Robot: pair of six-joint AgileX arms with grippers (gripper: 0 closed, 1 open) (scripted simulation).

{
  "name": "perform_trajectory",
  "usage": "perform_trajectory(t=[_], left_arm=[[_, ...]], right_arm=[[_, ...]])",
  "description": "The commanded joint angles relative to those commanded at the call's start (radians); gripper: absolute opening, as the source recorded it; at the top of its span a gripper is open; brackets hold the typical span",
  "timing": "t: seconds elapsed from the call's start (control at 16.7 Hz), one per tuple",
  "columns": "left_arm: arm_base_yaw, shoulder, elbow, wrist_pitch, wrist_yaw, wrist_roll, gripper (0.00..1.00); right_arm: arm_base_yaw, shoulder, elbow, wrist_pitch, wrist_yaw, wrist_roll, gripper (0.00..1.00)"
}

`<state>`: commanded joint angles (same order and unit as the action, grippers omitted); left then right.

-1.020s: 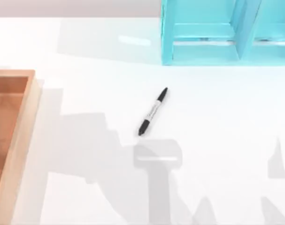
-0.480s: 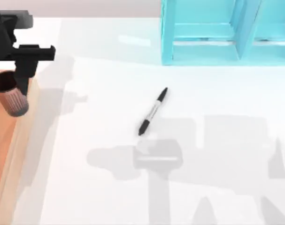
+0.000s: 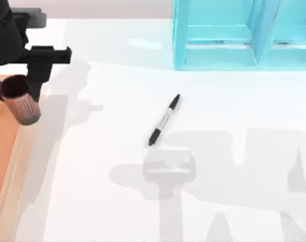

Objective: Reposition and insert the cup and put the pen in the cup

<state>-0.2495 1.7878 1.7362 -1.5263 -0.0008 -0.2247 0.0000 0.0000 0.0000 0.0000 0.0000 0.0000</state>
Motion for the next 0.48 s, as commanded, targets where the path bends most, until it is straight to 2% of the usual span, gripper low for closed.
perform_trajectory(t=[0.48], left_arm=[[-0.102, 0.296, 0.151, 0.138, -0.003, -0.099, 0.0]], right_arm=[[0.0, 0.0, 0.0, 0.0, 0.0, 0.0, 1.0]])
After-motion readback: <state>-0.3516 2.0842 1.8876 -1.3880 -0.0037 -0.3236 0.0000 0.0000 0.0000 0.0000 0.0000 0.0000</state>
